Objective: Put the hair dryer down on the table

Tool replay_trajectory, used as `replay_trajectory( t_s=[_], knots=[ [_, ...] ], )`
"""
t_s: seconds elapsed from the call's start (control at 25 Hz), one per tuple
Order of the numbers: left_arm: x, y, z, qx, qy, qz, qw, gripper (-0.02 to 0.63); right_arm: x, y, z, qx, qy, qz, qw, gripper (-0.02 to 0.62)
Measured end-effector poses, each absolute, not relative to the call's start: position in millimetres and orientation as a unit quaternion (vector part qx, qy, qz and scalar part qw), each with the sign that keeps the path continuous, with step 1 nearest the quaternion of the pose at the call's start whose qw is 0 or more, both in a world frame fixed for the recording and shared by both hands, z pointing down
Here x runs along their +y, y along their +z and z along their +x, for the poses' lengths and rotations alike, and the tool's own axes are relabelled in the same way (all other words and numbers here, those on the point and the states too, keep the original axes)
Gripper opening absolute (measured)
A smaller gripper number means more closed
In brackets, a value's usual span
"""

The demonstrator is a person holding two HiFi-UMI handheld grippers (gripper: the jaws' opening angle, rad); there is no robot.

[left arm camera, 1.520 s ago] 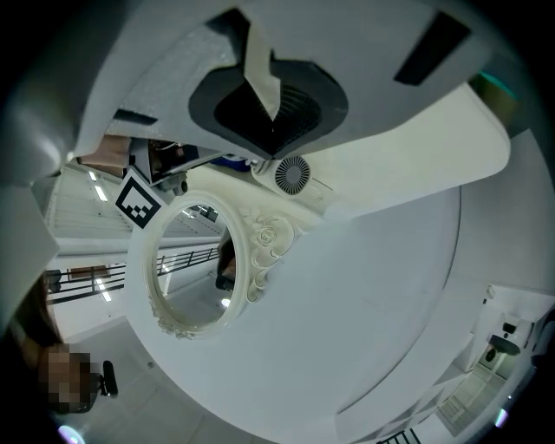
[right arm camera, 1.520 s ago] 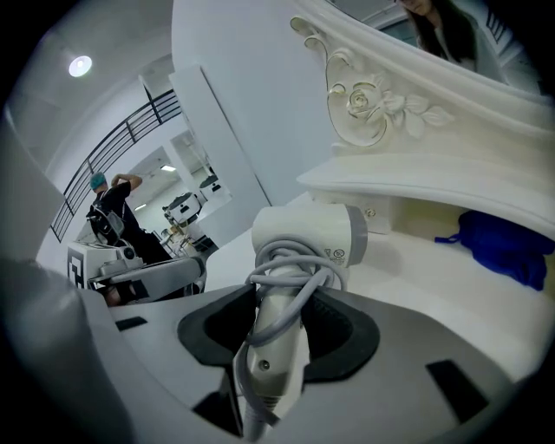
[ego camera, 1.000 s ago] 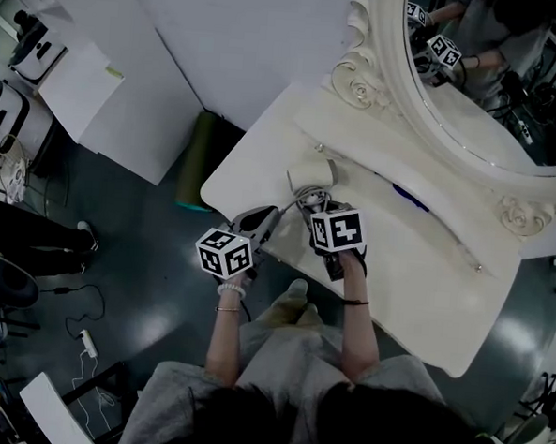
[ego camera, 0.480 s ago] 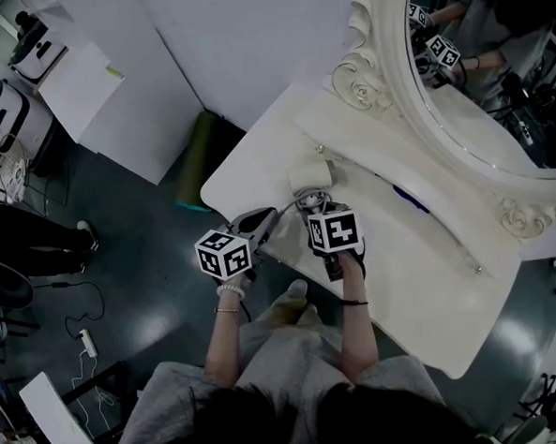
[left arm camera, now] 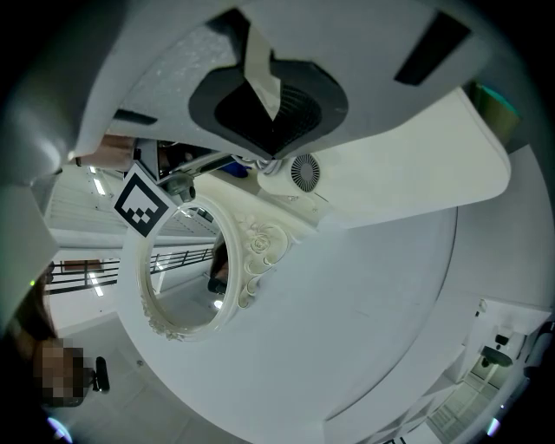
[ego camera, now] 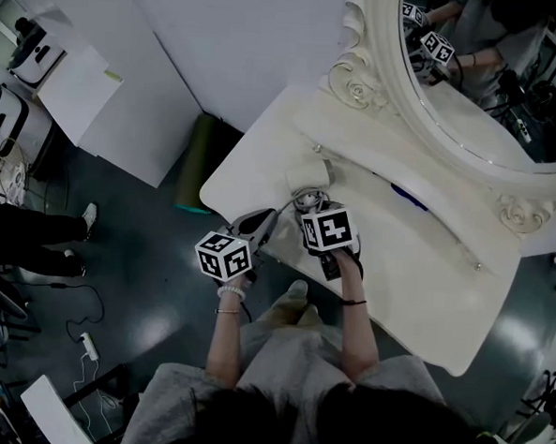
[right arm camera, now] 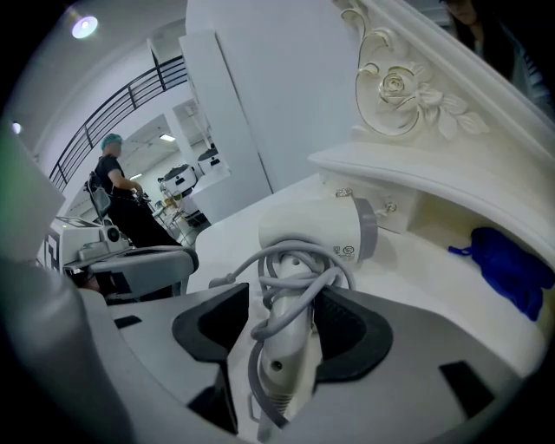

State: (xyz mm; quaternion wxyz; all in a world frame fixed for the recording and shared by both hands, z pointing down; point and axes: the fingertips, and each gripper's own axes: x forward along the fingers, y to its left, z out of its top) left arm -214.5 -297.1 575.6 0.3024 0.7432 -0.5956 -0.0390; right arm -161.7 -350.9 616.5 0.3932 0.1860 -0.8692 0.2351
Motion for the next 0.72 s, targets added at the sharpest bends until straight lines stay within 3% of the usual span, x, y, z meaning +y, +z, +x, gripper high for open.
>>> replay_trajectory(
  t_s=[0.72],
  knots=[
    [-290.0,558.7,-199.4,-0.584,-0.043,0.762,0.278,0.005,-363.3,568.8,-139.1,-0.895,0.263,0.222,0.283,0.222]
  ],
)
